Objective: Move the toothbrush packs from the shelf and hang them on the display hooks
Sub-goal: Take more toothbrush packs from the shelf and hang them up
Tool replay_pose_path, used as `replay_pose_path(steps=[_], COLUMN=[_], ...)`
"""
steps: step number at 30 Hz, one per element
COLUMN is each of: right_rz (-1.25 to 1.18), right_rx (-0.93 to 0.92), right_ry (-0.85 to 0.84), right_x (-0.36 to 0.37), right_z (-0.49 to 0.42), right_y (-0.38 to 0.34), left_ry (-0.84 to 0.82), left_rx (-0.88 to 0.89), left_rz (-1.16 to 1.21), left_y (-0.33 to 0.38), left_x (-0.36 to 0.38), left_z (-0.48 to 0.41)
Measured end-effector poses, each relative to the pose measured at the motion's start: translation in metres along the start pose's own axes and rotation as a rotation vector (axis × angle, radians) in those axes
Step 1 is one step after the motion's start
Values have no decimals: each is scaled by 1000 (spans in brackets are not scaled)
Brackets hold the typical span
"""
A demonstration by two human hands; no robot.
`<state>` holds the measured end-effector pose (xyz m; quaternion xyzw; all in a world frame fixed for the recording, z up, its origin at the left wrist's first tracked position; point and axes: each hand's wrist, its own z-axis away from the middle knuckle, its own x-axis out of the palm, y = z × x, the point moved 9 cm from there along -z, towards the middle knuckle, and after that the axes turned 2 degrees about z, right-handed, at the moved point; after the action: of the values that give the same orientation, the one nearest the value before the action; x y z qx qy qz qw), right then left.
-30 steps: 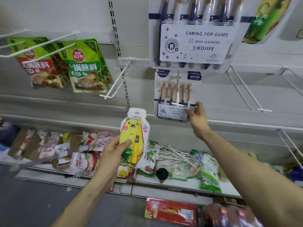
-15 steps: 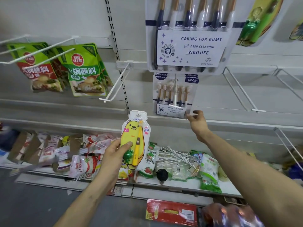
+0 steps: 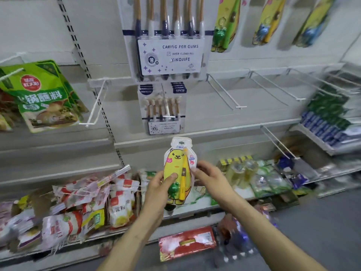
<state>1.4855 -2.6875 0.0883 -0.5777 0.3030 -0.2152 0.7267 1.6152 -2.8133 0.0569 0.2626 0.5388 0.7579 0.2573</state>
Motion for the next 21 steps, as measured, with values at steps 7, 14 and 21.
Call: replay_pose_path(steps=[7,14,21], right_rz=[-51,71,207], right_rx=[-88,-232,-358], right_ry=[249,328,286], right_x=[-113,-268,-384], right_z=[68,103,100], right_y=[-32,-59,-115], left_ry=[-230,-281,-242], left_rx=[106,292,439], left_rz=[-44,-161,-246], left_y=[23,71,132], left_x=[121,255,358], left_z=[35,57,67])
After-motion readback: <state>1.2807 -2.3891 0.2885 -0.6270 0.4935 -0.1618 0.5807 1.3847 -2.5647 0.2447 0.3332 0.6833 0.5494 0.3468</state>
